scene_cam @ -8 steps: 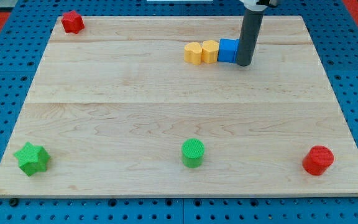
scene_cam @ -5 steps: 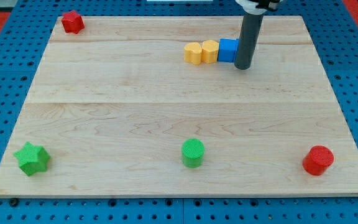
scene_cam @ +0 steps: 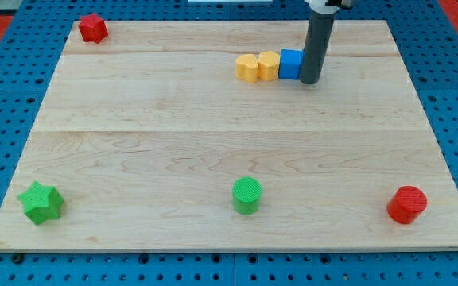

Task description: Push blue triangle slightly towards up

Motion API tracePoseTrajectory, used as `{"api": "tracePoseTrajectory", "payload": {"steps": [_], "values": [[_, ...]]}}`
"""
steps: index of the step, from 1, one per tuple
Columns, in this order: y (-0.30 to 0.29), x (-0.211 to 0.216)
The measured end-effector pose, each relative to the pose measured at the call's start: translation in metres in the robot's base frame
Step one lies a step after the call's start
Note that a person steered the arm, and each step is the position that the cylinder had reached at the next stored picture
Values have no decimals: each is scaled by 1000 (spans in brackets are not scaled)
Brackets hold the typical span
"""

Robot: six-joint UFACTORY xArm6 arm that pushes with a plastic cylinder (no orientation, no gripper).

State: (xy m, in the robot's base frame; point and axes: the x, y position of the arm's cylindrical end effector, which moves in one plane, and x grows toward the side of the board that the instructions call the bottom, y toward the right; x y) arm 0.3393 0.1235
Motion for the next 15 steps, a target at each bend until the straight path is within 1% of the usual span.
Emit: {"api": "tracePoseTrajectory", "payload": {"steps": [2, 4, 5, 7, 8, 9, 11, 15], "values": [[5, 0], [25, 0], [28, -8], [28, -28], [28, -30], [28, -18], [27, -14], [6, -30]]}}
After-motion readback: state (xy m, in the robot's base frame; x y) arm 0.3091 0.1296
